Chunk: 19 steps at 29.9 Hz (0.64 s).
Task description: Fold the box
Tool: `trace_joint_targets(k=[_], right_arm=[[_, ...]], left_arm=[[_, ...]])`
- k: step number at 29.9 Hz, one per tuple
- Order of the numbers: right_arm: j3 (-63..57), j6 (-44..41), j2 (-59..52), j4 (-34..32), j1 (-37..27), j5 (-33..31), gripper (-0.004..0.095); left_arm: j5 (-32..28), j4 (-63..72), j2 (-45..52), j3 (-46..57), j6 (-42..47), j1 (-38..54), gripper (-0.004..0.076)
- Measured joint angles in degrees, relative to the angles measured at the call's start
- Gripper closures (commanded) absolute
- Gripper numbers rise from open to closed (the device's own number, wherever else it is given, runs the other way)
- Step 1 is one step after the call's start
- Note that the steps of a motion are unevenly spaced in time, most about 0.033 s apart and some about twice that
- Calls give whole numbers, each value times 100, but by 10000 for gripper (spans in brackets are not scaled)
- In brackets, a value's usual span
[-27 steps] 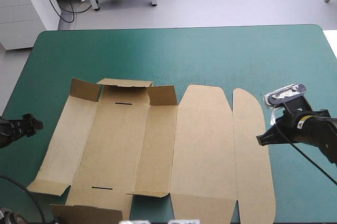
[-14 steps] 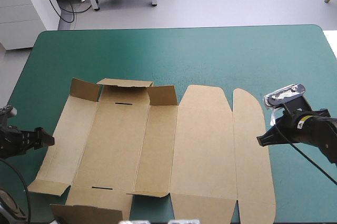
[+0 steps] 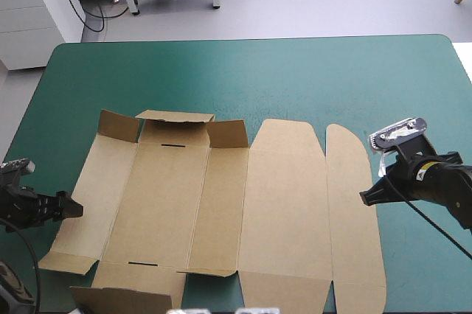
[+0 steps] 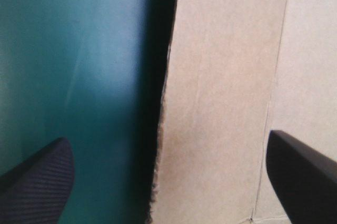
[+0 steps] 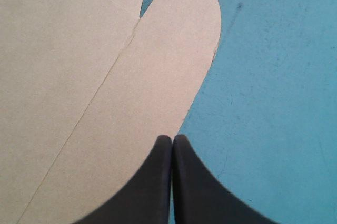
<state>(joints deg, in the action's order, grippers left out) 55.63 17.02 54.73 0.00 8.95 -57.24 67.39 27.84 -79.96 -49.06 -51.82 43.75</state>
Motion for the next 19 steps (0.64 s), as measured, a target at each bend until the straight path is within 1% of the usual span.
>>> trace_joint_targets(k=[12,19], right_arm=[[0,16,0,0,0,0,929],[0,16,0,0,0,0,929]], left_arm=[[-22,-16,-309,0,-40,-16,19],[-52,-16,-475,0,-42,-451,20]])
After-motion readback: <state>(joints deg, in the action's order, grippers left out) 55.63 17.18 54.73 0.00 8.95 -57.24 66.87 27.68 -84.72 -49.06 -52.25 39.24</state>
